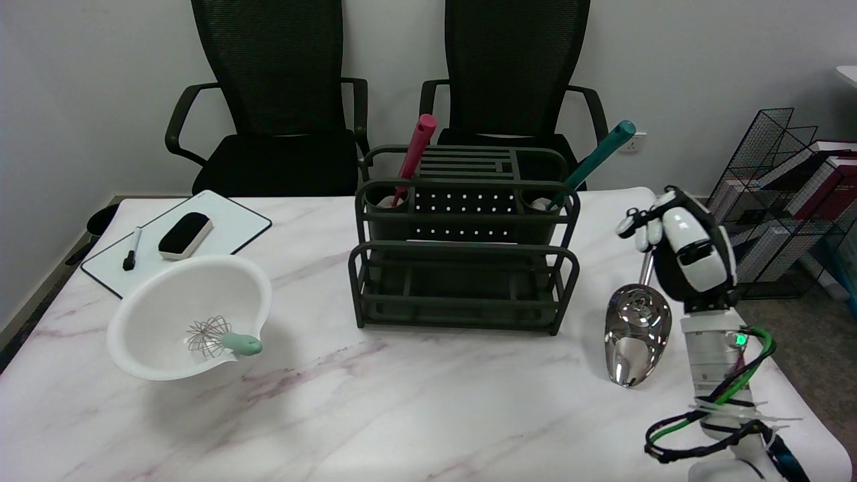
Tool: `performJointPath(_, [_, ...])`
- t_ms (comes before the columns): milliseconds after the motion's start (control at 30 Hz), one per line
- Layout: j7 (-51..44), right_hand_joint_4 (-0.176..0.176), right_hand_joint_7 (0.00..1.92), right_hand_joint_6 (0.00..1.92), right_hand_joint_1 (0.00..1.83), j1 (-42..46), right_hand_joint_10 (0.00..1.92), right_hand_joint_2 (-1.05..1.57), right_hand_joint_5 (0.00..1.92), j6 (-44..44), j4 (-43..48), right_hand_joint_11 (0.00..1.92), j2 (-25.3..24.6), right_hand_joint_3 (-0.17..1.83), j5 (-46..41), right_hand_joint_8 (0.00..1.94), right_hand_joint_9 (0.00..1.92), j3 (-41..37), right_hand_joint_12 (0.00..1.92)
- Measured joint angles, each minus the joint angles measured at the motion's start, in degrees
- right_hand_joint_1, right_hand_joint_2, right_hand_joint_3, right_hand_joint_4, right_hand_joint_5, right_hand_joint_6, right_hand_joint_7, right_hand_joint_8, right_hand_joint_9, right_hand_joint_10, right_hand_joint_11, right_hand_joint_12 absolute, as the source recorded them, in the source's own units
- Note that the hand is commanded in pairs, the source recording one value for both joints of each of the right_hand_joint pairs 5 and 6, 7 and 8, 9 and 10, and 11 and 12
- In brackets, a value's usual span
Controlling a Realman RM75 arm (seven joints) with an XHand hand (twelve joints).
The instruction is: Place the blue sponge bottle brush into the kitchen storage rack.
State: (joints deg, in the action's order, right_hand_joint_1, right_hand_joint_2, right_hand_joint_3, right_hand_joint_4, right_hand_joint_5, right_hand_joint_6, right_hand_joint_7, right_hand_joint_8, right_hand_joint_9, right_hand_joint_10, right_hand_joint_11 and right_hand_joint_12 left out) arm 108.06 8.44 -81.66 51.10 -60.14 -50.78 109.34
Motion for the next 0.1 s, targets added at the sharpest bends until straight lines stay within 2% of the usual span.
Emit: performJointPath(100, [-0.9,0.0,1.36,0.99,0.97,0.6,1.37,0.65,0.99,-1.1,0.5,1.08,-0.6,1.04,0.9,1.36,1.37,1.9,1.08])
